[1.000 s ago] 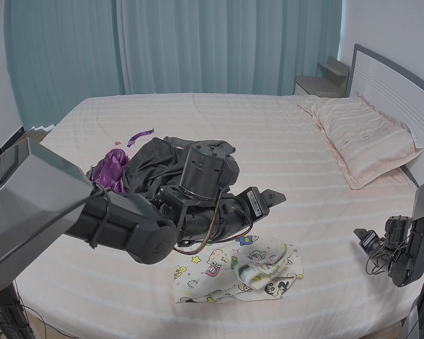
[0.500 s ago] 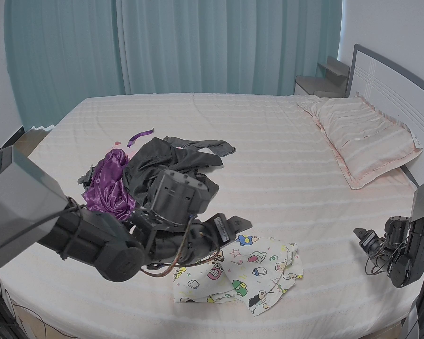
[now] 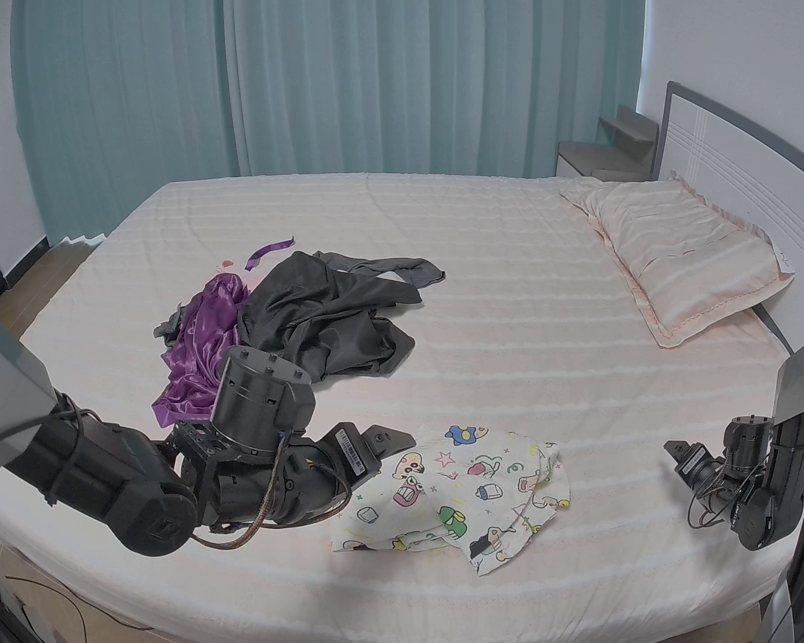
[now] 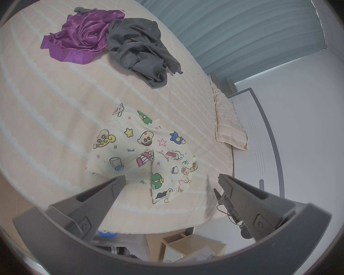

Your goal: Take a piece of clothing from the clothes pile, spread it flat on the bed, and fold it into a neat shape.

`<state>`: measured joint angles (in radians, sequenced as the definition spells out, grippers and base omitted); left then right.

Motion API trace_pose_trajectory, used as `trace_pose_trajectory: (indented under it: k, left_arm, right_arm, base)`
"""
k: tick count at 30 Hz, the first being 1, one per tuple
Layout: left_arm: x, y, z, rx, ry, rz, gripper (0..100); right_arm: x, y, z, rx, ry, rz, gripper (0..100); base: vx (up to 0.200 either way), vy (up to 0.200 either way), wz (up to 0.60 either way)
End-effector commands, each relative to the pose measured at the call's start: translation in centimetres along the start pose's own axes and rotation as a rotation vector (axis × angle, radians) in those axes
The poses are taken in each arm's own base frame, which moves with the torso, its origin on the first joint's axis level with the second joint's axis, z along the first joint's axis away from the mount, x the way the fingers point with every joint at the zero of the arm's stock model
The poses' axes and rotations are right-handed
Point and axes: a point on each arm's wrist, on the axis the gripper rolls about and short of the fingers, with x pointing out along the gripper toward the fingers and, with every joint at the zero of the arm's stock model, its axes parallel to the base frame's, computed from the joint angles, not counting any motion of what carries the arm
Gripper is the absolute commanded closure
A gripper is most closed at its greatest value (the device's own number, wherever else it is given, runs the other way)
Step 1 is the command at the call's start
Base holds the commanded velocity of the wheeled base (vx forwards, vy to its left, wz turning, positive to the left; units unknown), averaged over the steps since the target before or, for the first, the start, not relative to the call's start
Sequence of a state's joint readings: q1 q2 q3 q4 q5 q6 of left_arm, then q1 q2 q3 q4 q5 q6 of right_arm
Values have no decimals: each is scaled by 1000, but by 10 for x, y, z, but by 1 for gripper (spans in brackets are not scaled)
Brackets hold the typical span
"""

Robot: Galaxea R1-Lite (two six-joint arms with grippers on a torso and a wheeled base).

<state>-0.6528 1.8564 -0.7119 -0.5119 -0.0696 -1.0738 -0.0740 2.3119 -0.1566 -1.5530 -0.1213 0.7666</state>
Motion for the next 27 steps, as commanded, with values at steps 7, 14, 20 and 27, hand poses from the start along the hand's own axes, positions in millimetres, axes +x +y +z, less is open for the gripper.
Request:
trace_pose_trajectory:
  k: [7,14,20,27]
  left_arm:
    - [-13,15,10,-38,-40,-17,0]
    - [-22,43,15,-79,-48,-31,0]
    - [-22,60,13,-100,-47,-14,0]
    - [-21,65,11,-102,-35,-16,0]
  right_arm:
    - [-17,10,-12,-14,48,42,0]
    - [-44,29,-43,-114,181,139,0]
    - [-59,42,-71,-206,276,204,0]
    - [-72,53,-96,-291,356,275,0]
  base:
    - [0,114,0]
    - [0,200,0]
    - [0,200,0]
    - [0,29,0]
